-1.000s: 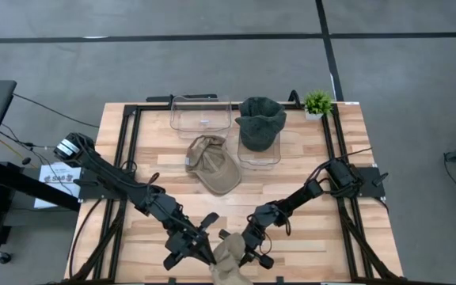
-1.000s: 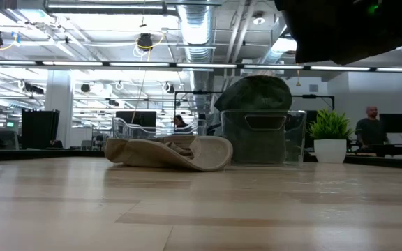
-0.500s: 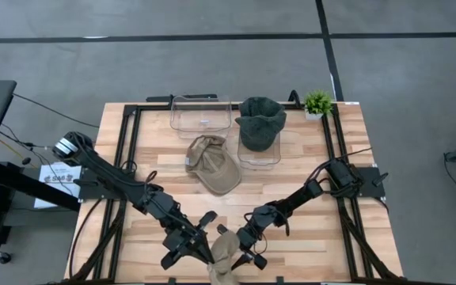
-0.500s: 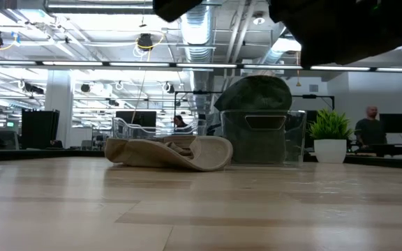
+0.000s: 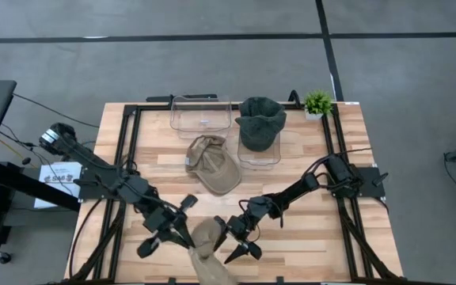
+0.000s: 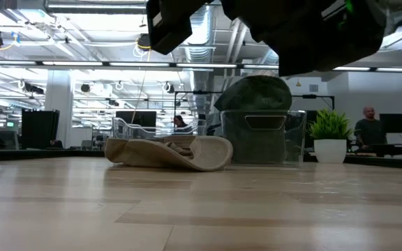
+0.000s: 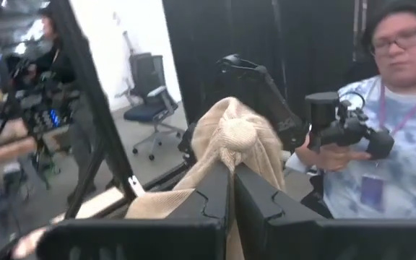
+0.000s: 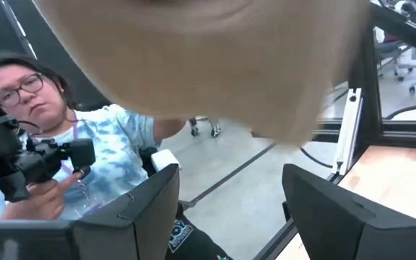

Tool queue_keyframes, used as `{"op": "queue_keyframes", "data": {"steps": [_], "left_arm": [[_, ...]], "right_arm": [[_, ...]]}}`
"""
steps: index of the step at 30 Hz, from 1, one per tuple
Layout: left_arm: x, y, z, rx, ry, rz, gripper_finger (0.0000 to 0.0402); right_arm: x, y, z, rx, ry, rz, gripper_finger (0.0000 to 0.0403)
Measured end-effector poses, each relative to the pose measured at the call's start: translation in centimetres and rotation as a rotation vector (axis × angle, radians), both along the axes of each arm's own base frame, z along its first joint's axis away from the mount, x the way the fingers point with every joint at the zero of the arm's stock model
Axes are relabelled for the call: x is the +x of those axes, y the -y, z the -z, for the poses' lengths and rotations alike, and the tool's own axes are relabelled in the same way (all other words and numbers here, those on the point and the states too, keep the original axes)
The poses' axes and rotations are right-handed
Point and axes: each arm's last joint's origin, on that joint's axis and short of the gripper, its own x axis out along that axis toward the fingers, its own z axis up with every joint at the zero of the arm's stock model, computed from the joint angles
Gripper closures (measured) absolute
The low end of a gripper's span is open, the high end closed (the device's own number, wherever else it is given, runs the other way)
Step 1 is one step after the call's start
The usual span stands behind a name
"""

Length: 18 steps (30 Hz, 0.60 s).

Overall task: Pick & Place hat
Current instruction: Put the bottom brown cap into the left transparent bin

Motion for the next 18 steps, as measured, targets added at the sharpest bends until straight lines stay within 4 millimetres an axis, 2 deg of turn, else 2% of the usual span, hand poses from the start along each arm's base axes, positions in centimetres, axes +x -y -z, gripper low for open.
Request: {"op": "queue_keyframes", "data": {"steps": [7,11,14,18], "left_arm": [[-3.7,-0.8,-1.2,0.009,-0.101,-0.197,0.0392],[-5.0,-1.1,-1.4,0.003,-0.138,-0.348,0.0392],[-5.3,-1.5,-1.3,-0.014,-0.167,-0.434,0.0392],[-5.2,-2.0,-1.2,-0.052,-0.199,-0.518,0.0392]], "right_arm": [[0.1,0.9,0.0,0.001,-0.016,-0.119,0.0172],[0.2,1.2,0.3,-0.001,-0.061,-0.151,0.0177],[0.4,1.8,0.8,-0.025,-0.146,-0.128,0.0184],[0.8,2.9,1.3,-0.105,-0.255,0.038,0.0201]]}}
